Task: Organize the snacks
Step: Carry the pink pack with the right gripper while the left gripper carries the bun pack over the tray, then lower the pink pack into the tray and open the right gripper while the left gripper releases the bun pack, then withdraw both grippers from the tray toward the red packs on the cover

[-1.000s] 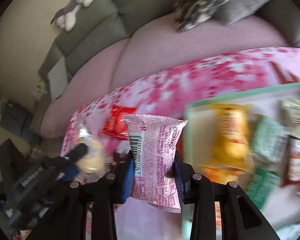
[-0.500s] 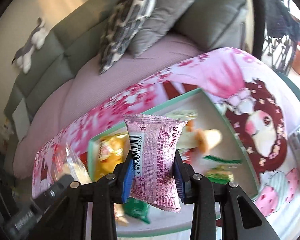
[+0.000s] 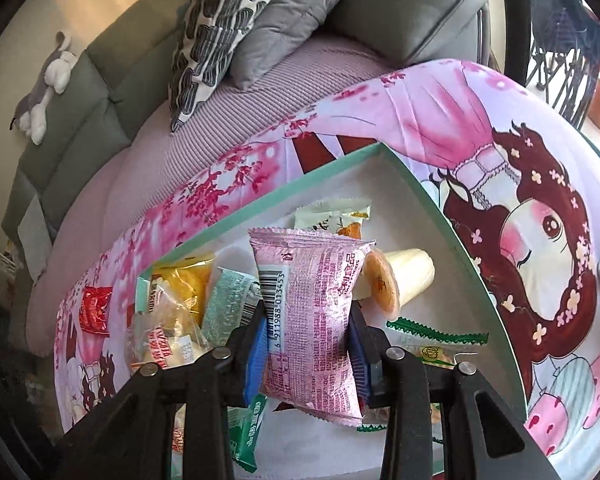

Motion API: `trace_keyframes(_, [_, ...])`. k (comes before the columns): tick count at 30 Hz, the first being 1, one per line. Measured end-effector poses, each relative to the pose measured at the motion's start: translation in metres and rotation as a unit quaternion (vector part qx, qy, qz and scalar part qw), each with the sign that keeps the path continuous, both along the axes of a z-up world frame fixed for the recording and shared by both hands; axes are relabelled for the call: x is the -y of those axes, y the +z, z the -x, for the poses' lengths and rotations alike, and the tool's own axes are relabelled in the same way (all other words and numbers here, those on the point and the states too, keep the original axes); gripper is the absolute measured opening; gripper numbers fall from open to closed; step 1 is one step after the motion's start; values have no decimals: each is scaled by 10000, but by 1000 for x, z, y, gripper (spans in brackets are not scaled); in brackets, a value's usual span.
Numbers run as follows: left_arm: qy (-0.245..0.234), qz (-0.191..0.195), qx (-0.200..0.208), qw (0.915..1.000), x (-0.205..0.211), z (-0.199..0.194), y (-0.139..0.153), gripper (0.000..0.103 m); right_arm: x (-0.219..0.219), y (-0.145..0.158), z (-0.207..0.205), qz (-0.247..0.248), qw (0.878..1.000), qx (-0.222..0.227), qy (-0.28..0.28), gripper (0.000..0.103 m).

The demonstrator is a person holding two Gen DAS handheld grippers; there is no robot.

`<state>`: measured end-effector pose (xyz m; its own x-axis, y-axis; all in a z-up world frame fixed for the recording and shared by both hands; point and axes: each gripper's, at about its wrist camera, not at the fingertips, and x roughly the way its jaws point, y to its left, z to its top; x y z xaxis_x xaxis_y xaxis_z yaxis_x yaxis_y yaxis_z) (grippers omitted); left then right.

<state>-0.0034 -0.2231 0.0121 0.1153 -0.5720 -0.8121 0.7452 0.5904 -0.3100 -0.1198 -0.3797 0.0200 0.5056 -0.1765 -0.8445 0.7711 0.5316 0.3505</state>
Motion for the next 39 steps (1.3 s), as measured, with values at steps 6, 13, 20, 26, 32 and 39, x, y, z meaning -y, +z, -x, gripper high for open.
trace_keyframes(6, [89,-54,36,9999,-3,-1,6,69,0,-1,-2,-23,10000,-55,18,63])
trace_keyframes(13, [286,-41,-56,9996,-17,-9,22,80,-7,14,-5,220,9996,-90,117,78])
trace_keyframes(20, [703,-94,111,9974,-38,-25,31,96,-21,26,-14,511,9980,-124,343,103])
trace_keyframes(26, [1606,-270,492,9854,-77,-61,33,103,-30,28,-22,578,9971,-190,448,103])
trace_keyframes(32, [2462,-679,1099,9606,-129,-99,43,103,-55,44,-41,602,9940,142,902,103])
trace_keyframes(39, [3082,-1297,1113,9358,-185,-134,30,103,-102,54,-84,438,9834,383,1721,103])
